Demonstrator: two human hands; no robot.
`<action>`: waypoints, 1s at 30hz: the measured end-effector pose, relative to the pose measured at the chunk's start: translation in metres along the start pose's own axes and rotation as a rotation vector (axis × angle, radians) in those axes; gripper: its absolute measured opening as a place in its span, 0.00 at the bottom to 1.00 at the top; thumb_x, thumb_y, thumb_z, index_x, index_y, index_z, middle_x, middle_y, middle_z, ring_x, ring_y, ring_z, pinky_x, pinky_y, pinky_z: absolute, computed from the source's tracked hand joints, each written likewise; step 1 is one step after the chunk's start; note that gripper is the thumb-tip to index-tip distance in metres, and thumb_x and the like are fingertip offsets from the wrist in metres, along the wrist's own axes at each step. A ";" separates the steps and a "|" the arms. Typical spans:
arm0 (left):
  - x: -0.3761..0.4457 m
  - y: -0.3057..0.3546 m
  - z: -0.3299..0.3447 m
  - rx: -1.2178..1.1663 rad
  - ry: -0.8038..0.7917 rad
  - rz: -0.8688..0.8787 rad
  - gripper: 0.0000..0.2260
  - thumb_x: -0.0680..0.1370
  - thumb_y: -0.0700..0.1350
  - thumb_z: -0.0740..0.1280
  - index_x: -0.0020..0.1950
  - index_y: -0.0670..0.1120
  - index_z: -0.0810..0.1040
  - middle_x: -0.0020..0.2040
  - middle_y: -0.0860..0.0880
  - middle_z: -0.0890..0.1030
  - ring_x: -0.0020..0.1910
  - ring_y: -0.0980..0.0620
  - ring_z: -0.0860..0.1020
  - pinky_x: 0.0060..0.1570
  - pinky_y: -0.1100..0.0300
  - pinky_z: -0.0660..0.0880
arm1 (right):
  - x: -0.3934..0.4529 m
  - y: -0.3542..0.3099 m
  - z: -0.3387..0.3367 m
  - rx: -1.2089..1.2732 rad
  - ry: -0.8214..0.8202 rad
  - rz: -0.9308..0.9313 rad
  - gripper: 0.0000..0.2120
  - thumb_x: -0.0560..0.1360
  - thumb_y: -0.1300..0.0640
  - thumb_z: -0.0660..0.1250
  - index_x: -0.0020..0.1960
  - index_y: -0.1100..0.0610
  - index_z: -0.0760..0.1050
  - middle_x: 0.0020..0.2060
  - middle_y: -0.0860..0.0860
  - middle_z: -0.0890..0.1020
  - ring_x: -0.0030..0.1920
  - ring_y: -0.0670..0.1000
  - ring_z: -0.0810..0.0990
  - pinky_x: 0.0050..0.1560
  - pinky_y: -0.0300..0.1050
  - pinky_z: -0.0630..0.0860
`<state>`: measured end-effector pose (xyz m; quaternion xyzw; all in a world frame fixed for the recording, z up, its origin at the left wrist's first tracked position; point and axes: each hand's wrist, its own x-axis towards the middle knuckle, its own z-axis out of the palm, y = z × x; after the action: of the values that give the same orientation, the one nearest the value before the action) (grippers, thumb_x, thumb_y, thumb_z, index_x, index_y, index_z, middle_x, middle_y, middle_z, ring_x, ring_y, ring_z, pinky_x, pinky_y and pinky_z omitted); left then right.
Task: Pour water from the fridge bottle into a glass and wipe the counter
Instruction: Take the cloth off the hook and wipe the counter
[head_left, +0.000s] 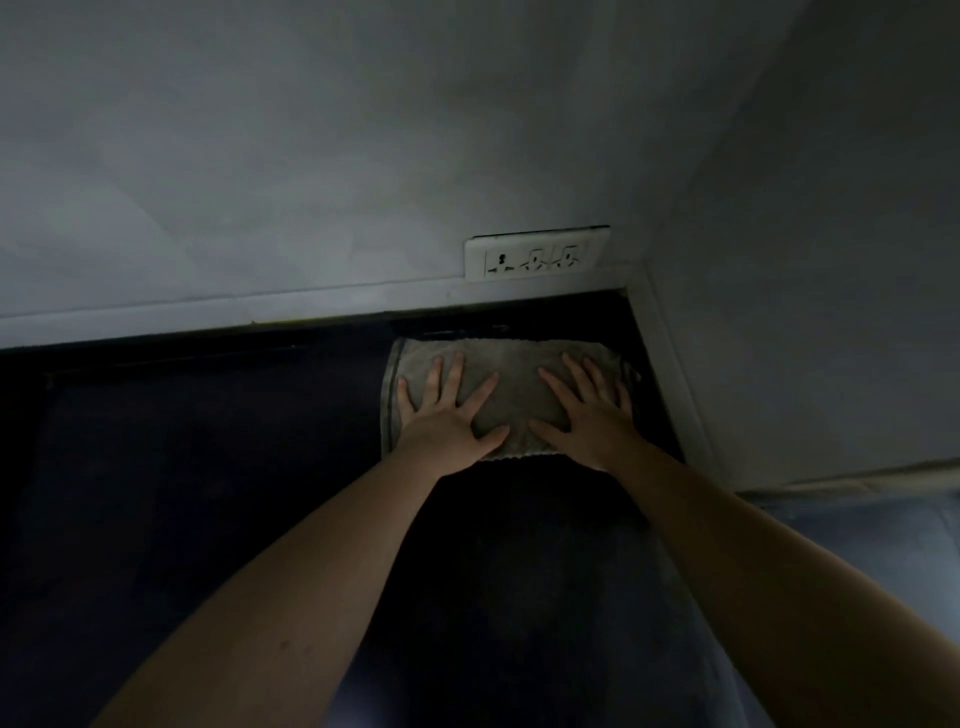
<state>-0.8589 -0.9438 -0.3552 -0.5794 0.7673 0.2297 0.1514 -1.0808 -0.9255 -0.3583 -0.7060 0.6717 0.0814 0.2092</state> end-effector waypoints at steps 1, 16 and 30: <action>0.006 0.000 -0.004 0.002 0.000 -0.003 0.34 0.74 0.75 0.47 0.75 0.69 0.35 0.76 0.52 0.26 0.75 0.47 0.26 0.69 0.32 0.31 | 0.006 0.001 -0.002 0.005 -0.002 0.002 0.37 0.73 0.27 0.51 0.76 0.35 0.42 0.78 0.42 0.37 0.77 0.49 0.35 0.75 0.59 0.38; 0.030 0.001 -0.012 0.035 0.042 -0.035 0.33 0.74 0.75 0.46 0.75 0.69 0.35 0.78 0.52 0.30 0.77 0.47 0.30 0.70 0.32 0.34 | 0.048 0.007 -0.018 -0.013 0.024 -0.061 0.38 0.73 0.27 0.53 0.77 0.37 0.44 0.78 0.45 0.41 0.77 0.50 0.38 0.74 0.57 0.38; -0.028 -0.013 0.013 0.002 0.062 -0.021 0.33 0.75 0.74 0.44 0.77 0.67 0.38 0.78 0.52 0.30 0.76 0.48 0.30 0.70 0.35 0.31 | -0.011 -0.016 0.007 -0.062 -0.028 -0.040 0.38 0.73 0.25 0.47 0.77 0.37 0.38 0.77 0.46 0.35 0.77 0.51 0.34 0.74 0.59 0.34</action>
<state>-0.8390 -0.9171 -0.3549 -0.5939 0.7658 0.2092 0.1305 -1.0650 -0.9120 -0.3576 -0.7242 0.6517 0.1078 0.1982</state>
